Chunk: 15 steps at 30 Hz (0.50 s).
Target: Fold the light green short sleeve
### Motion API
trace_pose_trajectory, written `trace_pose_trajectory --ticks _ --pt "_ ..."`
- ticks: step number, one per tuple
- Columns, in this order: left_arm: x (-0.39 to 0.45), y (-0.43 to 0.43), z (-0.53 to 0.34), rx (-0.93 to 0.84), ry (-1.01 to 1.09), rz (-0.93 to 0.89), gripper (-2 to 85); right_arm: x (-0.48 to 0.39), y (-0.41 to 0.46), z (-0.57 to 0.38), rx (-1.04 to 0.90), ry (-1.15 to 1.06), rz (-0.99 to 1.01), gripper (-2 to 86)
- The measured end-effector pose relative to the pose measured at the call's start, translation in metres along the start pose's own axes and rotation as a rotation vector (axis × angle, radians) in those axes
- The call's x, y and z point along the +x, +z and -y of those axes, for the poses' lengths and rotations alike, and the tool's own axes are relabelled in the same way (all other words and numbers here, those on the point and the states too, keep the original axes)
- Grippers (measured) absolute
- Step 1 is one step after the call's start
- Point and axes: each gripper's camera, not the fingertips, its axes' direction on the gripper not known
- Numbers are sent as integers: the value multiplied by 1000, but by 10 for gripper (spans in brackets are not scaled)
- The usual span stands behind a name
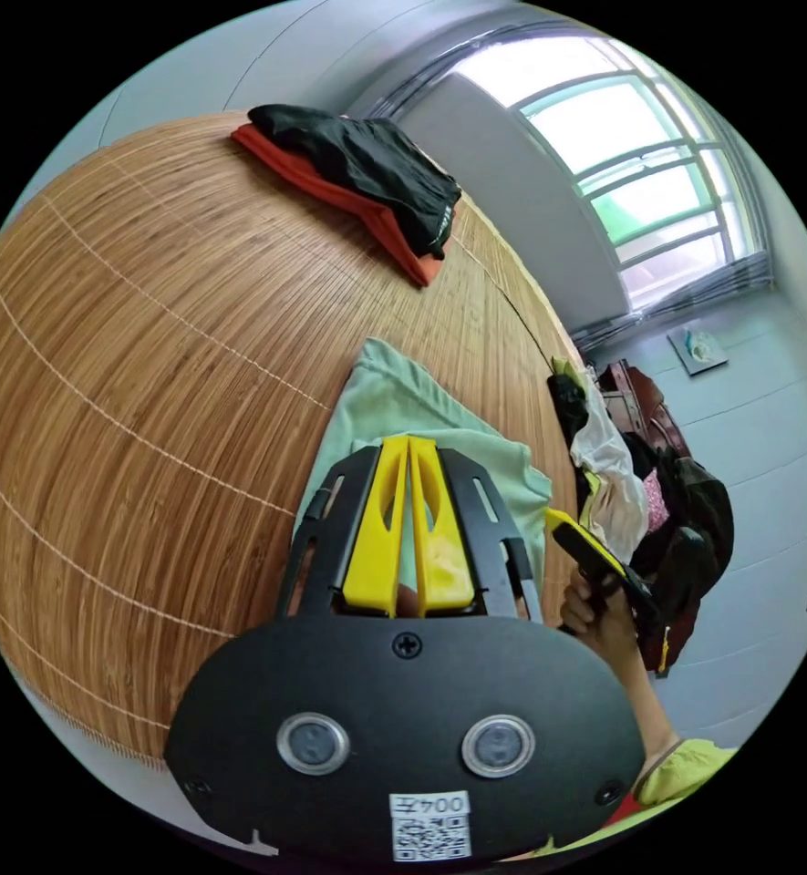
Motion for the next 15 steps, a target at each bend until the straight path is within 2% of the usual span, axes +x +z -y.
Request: trace_pose_trajectory --ticks 1,6,10,13,15 --pt "-7 0 -2 12 -14 -33 1 13 12 10 -71 46 -26 -6" --pt "-9 -8 4 -4 -62 -80 2 61 -1 14 -58 190 274 -7" --pt "26 -13 17 26 89 -161 2 70 -36 3 52 207 395 -7" --pt "23 25 39 -95 49 -33 1 72 -23 15 -36 234 300 -7" --pt "11 39 48 -107 1 -67 1 72 -18 25 -69 221 258 -8"
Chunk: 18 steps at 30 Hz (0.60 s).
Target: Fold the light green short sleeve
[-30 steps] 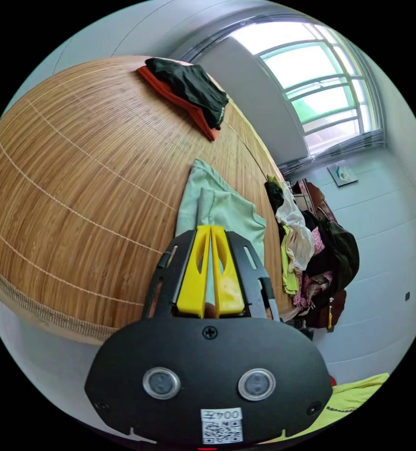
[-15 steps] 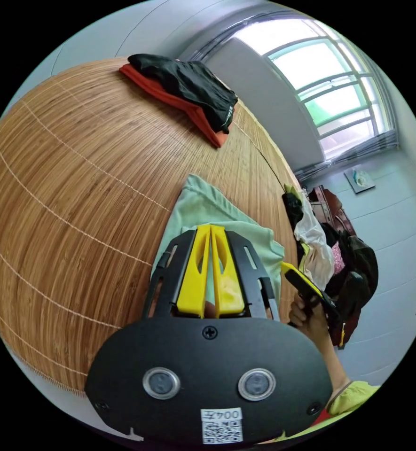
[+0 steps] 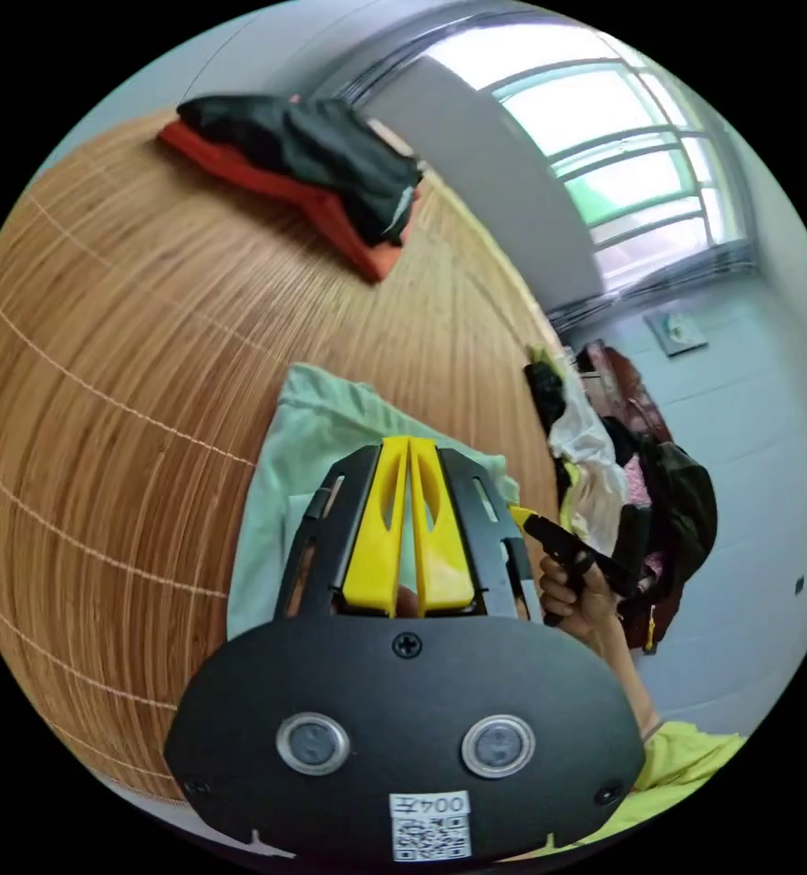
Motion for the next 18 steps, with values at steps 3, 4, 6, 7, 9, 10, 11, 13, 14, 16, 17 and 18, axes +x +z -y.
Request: trace_pose_trajectory --ticks 3,4,6,7,9,10,11,13,14,16,17,18 --pt "-2 4 21 -14 -52 -26 1 -5 -13 21 23 2 -36 -7" --pt "4 -2 26 -19 -36 -39 2 -9 -19 26 24 4 -44 -7" --pt "12 -22 27 18 -2 -132 2 -18 -36 25 39 -7 -34 -7" --pt "14 -40 22 30 20 -197 2 -28 -51 18 60 -34 -14 -7" --pt "13 -70 4 28 60 -231 2 -44 -70 -3 64 -71 41 -7" --pt "11 -89 -16 13 96 -218 2 -55 -82 -24 63 -98 82 -7" --pt "9 -99 -28 12 112 -201 2 -67 -93 -48 62 -129 117 -7" --pt "-3 -136 -88 29 162 -159 2 -86 -105 -86 57 -162 140 -7" --pt "-6 -143 -102 37 172 -163 2 -98 -111 -110 52 -183 150 -6" --pt "-24 -147 -146 38 183 -128 2 -113 -113 -140 34 -194 165 -5" --pt "-30 -141 -152 12 174 -94 2 -119 -109 -152 6 -173 171 -3" --pt "-43 -124 -159 -58 165 0 2 -122 -105 -156 -13 -156 167 -2"
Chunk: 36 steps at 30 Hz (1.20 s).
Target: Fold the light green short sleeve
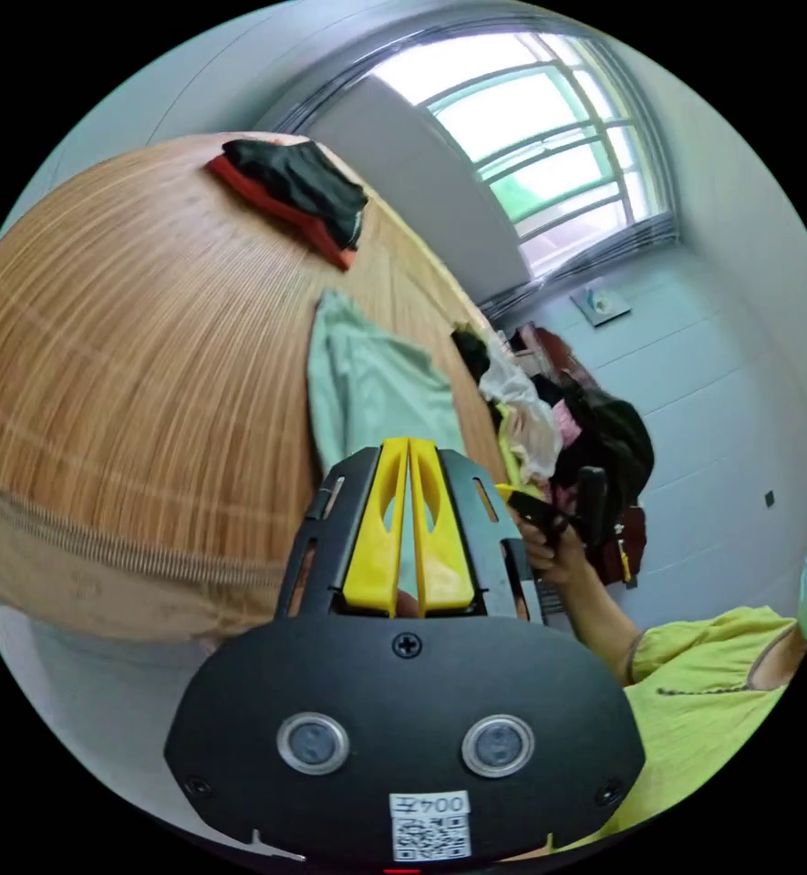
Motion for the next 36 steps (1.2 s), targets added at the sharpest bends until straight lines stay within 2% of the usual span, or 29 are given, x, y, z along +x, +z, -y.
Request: trace_pose_trajectory --ticks 1,3,6,12,20,22,24,27,29,33,36 --pt "-12 5 -7 16 16 -20 3 -5 7 -5 -30 25 -29 3" --pt "-28 -8 -13 103 -147 -129 2 -22 4 -12 -41 39 -73 17" --pt "-10 -47 -21 207 -107 -61 2 -89 -23 -25 38 -113 -89 51" --pt "-38 -85 -60 232 -264 -9 2 -232 -2 -45 43 -478 -284 71" --pt "-73 -104 -102 317 -382 -144 1 -370 82 -82 -19 -961 -709 94" --pt "-79 -100 -103 297 -388 -171 2 -379 95 -90 -38 -1035 -822 73" --pt "-83 -97 -104 289 -393 -186 2 -383 92 -93 31 -1027 -933 40" --pt "-86 -92 -105 277 -390 -200 2 -384 40 -73 80 -804 -749 23" --pt "-89 -86 -105 260 -390 -198 3 -369 6 -58 45 -641 -525 29" --pt "-95 -66 -107 202 -415 -199 6 -349 18 -51 -162 -566 -458 59" --pt "-96 -58 -107 180 -392 -194 13 -353 -28 -50 -52 -513 -399 66"
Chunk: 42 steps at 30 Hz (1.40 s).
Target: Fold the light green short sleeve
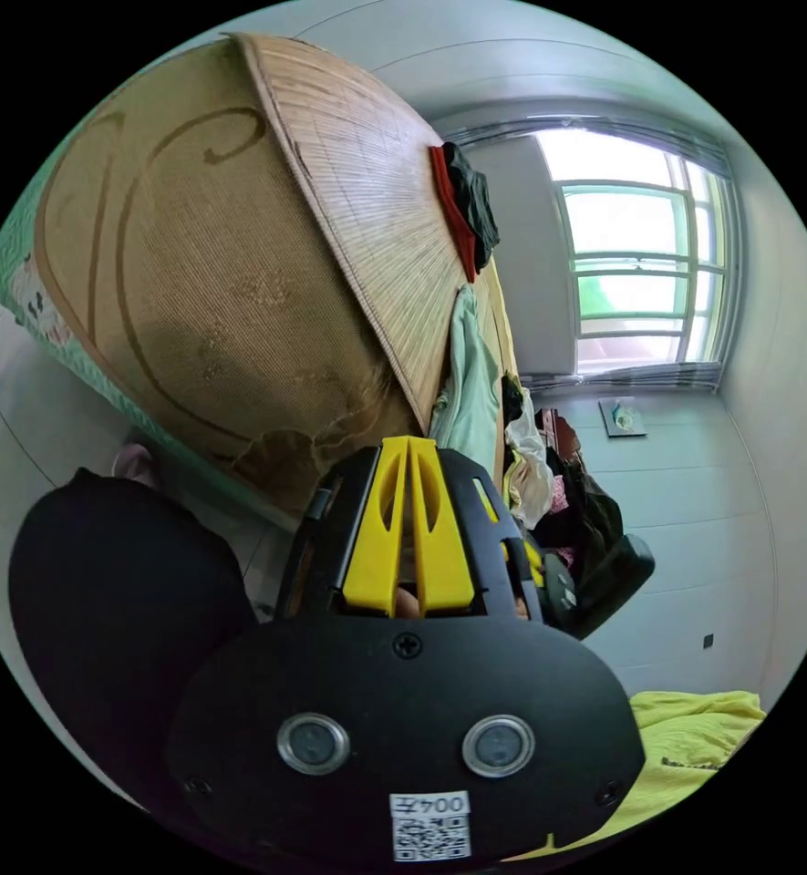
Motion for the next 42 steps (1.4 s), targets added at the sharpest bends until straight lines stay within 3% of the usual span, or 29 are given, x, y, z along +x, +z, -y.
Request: trace_pose_trajectory --ticks 10,13,19,22,26,29,32,42 --pt "-13 17 -1 -1 22 -132 101 21 -72 -54 42 62 -32 64" --pt "-11 24 3 -10 23 -199 70 11 -79 -59 43 37 -47 67" --pt "-3 -14 8 58 -29 -134 17 10 -102 -57 53 19 -74 72" --pt "-13 -37 5 134 -92 -108 13 12 -108 -58 41 30 -85 78" --pt "-15 -29 -1 92 -128 -72 23 -1 -114 -67 70 -1 -123 93" --pt "-7 -14 2 96 -62 -89 78 -29 -106 -63 66 -136 -201 108" --pt "-8 1 14 65 -22 -215 140 -45 -100 -53 78 -180 -213 112" --pt "-16 6 17 14 -134 -217 38 -86 -54 -28 63 -392 -400 119"
